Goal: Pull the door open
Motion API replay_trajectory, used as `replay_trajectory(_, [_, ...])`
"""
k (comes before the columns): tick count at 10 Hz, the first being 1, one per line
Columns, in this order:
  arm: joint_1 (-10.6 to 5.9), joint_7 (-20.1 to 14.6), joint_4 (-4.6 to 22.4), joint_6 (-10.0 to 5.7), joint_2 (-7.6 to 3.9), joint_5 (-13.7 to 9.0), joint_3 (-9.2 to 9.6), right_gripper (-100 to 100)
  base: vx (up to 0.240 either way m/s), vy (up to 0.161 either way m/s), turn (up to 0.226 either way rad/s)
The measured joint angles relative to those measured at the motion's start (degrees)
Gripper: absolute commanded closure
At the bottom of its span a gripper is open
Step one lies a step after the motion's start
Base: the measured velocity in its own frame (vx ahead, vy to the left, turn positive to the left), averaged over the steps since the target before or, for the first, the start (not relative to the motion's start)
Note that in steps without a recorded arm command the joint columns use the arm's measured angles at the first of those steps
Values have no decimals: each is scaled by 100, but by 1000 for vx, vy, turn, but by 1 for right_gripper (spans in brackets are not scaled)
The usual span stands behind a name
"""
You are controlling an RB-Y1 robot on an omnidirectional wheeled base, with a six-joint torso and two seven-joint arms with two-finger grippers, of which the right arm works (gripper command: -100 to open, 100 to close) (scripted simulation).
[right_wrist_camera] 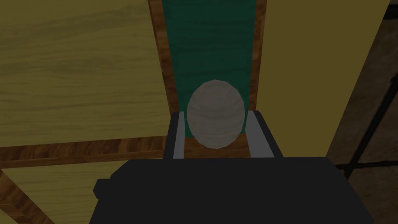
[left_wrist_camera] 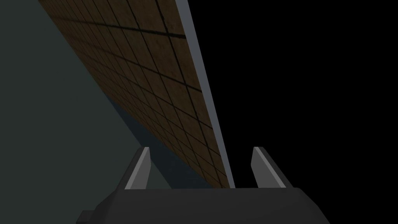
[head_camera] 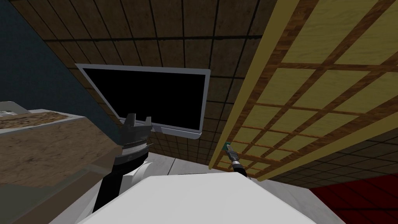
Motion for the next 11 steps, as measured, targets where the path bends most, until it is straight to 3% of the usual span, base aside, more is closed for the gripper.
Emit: replay_trajectory(11, [26, -1494, -121, 84, 22, -357, 116, 100, -32, -17, 45])
